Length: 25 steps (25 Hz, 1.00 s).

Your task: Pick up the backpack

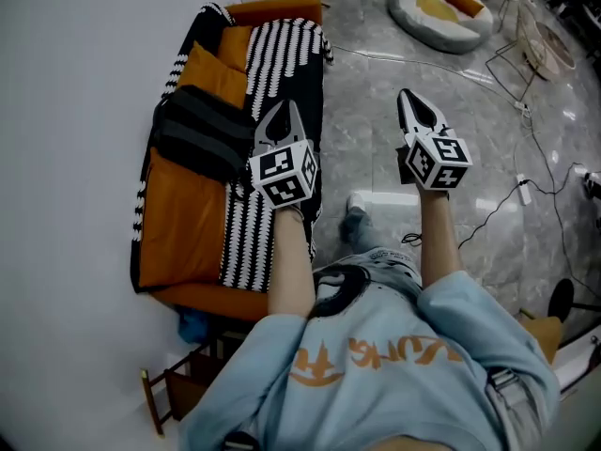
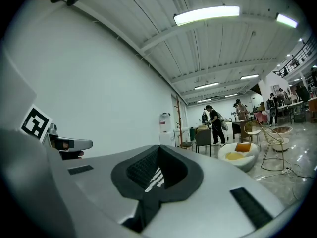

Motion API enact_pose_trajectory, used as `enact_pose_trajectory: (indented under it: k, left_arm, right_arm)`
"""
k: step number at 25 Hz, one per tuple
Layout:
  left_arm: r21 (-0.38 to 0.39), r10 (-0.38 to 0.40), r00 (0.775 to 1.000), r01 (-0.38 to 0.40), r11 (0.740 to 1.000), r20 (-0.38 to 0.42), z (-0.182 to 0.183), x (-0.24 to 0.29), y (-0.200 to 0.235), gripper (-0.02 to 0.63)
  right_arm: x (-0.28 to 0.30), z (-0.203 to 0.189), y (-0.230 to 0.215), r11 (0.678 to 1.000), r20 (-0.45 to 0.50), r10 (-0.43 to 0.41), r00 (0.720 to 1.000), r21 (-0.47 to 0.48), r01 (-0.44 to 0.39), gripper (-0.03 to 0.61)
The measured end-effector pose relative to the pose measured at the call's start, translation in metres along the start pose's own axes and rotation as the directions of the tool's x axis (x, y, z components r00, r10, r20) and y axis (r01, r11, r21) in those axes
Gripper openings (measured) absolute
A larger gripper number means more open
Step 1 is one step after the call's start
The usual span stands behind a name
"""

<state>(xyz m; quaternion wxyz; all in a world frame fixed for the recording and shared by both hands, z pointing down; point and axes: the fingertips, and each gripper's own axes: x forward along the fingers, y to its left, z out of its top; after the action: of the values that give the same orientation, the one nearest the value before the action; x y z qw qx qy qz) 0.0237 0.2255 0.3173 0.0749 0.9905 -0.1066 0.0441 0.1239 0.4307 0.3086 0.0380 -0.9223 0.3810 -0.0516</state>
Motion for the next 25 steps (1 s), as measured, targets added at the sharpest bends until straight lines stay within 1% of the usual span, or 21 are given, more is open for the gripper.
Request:
enact_pose_trajectory:
  k: [6,9,11,13,15,18,21,25]
  left_arm:
    - [-0.034,0.001,0.999,-0.003,0.999,-0.044,-0.012,0.120,-0.005,0.020]
    - [-0.034,-0.027,0.997,0.024,0.999,-0.072,-0.021,0.179,-0.021,0.020]
    - [-0.033,-0.051,0.994,0.048,0.998,-0.092,-0.029,0.214,-0.031,0.020]
    - [-0.031,-0.060,0.992,0.057,0.998,-0.109,-0.033,0.242,-0.034,0.020]
    - [-0.031,-0.047,0.992,0.044,0.999,-0.118,-0.034,0.264,-0.030,0.020]
    - [-0.033,-0.001,0.992,-0.003,0.999,-0.126,-0.031,0.283,-0.013,0.020]
    - [-0.032,0.046,0.990,-0.051,0.998,-0.136,-0.030,0.289,0.009,0.020]
    - [-0.025,0.085,0.985,-0.090,0.996,-0.149,-0.026,0.297,0.038,0.020]
  right_arm:
    - [0.095,-0.006,-0.070,1.000,-0.046,-0.024,0.999,0.003,0.024,-0.003]
    - [0.136,-0.014,-0.114,0.998,-0.083,-0.053,0.995,0.026,0.056,-0.003]
    - [0.164,-0.024,-0.137,0.997,-0.124,-0.079,0.989,-0.024,0.076,-0.003]
    - [0.194,-0.028,-0.149,0.995,-0.152,-0.080,0.985,-0.065,0.071,-0.003]
    - [0.223,-0.026,-0.155,0.997,-0.151,-0.052,0.987,-0.057,0.044,-0.003]
    - [0.259,-0.024,-0.149,0.999,-0.148,0.006,0.989,-0.036,-0.012,-0.003]
    - [0.285,-0.031,-0.132,0.997,-0.164,0.067,0.984,-0.022,-0.072,-0.003]
    - [0.318,-0.032,-0.105,0.993,-0.169,0.115,0.979,0.009,-0.115,-0.003]
